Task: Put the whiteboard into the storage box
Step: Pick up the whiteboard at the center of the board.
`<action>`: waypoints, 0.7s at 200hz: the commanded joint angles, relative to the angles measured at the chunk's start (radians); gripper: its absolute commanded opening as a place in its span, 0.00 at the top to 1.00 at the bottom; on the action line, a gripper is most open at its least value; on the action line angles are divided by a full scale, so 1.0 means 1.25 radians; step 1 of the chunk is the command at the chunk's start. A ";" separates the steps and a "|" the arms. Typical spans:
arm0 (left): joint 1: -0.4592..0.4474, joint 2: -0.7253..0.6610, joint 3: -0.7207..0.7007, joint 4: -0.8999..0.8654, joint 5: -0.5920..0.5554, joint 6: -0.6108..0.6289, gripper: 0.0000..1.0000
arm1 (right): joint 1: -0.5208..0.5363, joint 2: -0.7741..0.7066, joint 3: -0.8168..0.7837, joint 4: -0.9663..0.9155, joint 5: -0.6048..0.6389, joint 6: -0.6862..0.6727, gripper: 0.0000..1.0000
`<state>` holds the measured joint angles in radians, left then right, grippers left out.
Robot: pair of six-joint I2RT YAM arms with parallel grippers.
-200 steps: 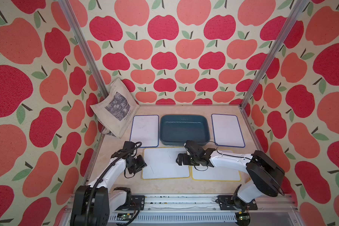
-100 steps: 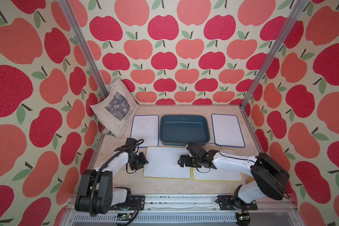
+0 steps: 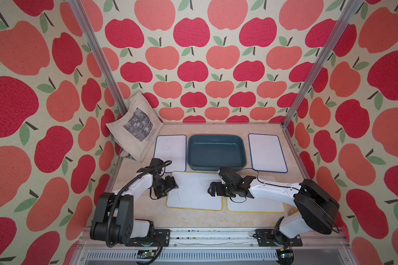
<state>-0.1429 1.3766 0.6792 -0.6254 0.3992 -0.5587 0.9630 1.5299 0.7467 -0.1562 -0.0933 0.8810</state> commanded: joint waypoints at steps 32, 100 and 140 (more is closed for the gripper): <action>-0.007 0.070 -0.007 -0.035 -0.120 0.006 0.13 | 0.017 0.044 -0.045 -0.083 -0.078 0.028 0.02; 0.010 0.096 -0.008 0.001 -0.144 0.030 0.11 | 0.009 0.039 -0.065 -0.079 -0.070 0.033 0.01; -0.017 0.143 -0.007 0.028 -0.031 0.037 0.14 | 0.010 0.030 -0.078 -0.070 -0.074 0.040 0.01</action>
<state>-0.1463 1.4544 0.7403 -0.6628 0.3660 -0.5503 0.9619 1.5162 0.7208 -0.1200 -0.1177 0.8894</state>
